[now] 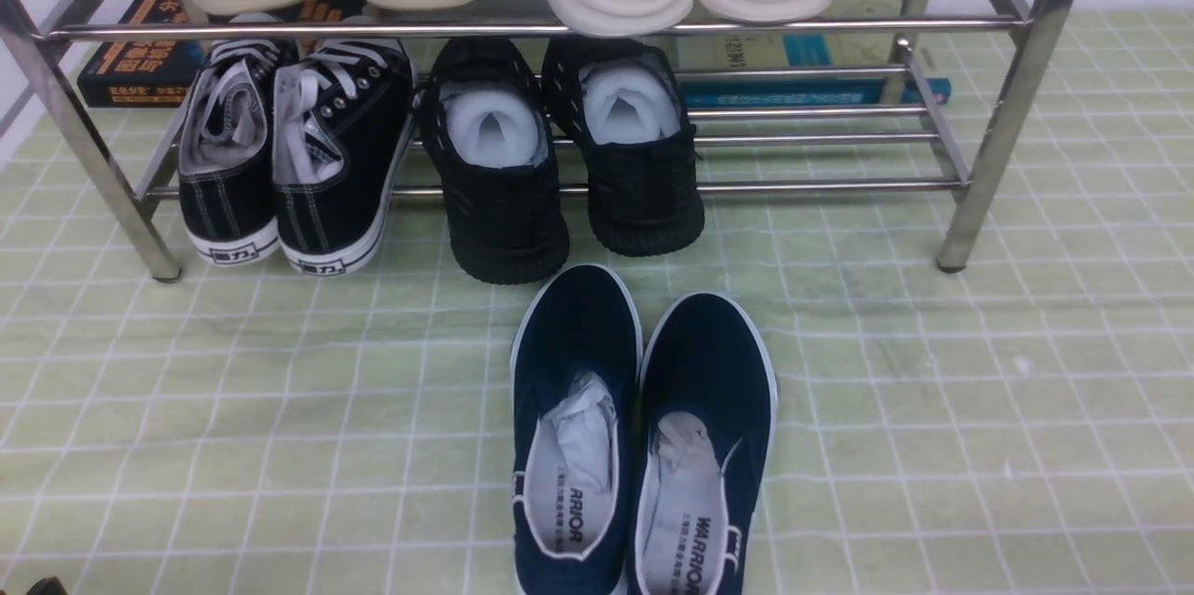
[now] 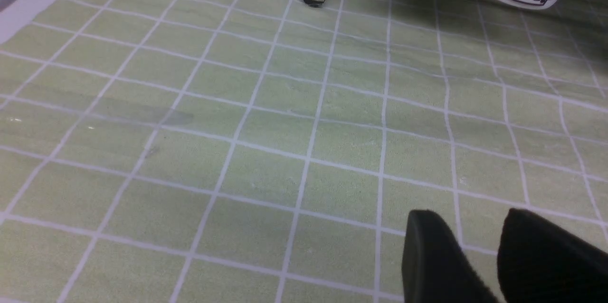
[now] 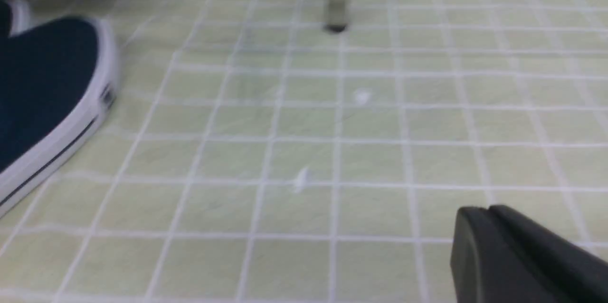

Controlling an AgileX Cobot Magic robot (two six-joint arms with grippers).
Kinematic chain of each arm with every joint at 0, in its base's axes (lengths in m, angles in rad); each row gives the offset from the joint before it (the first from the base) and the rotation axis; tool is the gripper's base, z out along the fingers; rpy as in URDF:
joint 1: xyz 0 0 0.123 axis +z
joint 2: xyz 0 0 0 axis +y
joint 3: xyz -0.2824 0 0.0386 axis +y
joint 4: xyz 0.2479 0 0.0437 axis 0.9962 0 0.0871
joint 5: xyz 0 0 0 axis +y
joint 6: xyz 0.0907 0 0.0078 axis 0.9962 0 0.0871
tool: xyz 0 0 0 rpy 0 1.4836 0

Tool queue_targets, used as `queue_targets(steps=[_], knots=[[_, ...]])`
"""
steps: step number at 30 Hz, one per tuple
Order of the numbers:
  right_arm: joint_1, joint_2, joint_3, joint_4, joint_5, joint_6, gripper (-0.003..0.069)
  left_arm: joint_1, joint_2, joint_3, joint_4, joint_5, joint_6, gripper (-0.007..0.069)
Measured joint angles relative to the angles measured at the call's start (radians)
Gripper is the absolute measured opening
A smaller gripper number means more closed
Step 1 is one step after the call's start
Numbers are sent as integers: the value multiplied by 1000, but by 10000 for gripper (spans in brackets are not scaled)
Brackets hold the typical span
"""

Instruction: Take the shoes off the shelf with your hand from the green coffee tablecloth.

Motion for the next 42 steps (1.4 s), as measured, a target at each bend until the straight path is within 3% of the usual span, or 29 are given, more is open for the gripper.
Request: queue_targets(steps=[6,42], knots=[[-53,-15,-7,0,36,-2,33,0,0,0,0,0,0,242],[-53,-15,-7,0,39,-2,81,0,0,0,0,0,0,242]])
